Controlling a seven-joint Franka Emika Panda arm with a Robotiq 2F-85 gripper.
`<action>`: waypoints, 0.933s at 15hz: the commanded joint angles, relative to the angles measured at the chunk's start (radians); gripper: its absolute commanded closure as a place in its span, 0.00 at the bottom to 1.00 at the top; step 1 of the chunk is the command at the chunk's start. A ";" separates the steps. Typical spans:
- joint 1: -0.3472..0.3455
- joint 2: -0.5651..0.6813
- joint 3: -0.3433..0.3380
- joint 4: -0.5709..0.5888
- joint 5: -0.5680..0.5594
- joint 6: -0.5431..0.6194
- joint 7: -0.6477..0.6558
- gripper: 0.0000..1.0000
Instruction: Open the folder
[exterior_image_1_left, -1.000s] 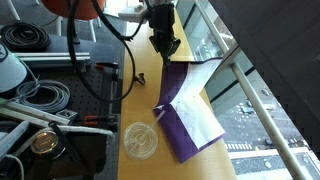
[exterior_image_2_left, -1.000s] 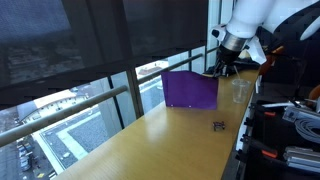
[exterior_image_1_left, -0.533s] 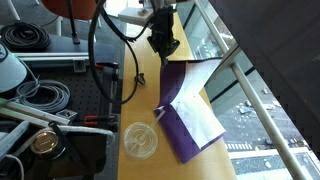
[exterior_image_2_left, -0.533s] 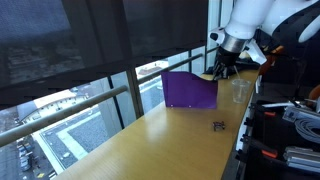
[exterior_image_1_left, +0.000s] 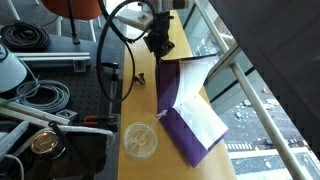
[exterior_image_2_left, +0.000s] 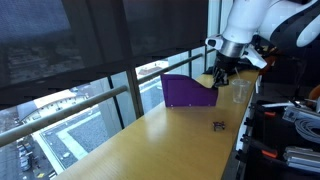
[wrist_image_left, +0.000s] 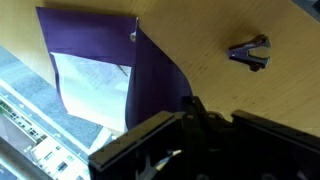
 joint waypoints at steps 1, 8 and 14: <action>0.007 0.028 0.006 0.010 0.061 -0.006 -0.029 1.00; 0.007 0.046 0.020 0.003 0.146 -0.008 -0.035 1.00; 0.003 0.055 0.020 0.024 0.156 -0.004 -0.038 1.00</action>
